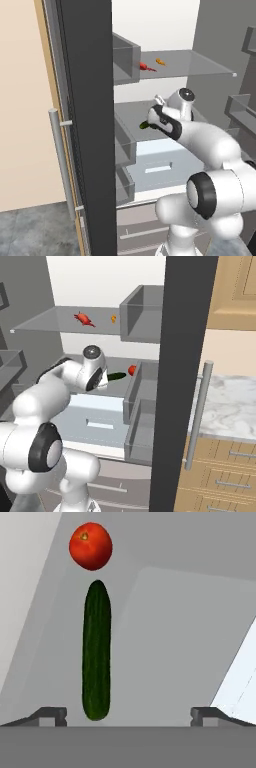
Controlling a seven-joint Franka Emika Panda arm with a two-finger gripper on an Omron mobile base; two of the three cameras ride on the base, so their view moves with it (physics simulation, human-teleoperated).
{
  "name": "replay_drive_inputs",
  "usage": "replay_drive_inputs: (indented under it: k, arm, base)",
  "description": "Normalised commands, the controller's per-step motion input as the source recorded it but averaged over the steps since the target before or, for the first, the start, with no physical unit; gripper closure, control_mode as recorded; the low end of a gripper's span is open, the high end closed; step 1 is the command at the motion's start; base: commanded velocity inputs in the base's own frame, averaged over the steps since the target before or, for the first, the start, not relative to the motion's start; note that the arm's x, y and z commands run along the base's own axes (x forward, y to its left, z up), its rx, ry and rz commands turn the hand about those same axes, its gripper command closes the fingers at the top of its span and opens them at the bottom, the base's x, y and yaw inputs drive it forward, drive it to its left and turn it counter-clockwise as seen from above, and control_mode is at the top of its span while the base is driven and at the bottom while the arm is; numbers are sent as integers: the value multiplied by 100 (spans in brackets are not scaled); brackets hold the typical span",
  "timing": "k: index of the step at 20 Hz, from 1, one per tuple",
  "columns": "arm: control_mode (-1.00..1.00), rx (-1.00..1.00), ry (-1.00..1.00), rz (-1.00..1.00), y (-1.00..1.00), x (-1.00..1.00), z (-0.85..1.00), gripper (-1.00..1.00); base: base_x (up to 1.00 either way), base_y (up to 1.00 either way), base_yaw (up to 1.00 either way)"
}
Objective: Transport the fish and cucumber to the fridge. Place the fish on the rack containing meat and place the cucumber on the rack containing the vegetable, ensuring meats and vegetables are on different racks.
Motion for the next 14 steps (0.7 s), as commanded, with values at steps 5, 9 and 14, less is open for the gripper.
replay_drive_inputs:
  k: [5, 9, 14]
  arm:
    - [-100, 1, 6, 0, 0, -94, 100, -100]
    - [-100, 0, 7, 0, 0, -100, 91, -100]
    - [-100, 0, 0, 0, 0, -100, 73, -100]
  base:
    - [0, 0, 0]
    - [0, 0, 0]
    - [0, 0, 0]
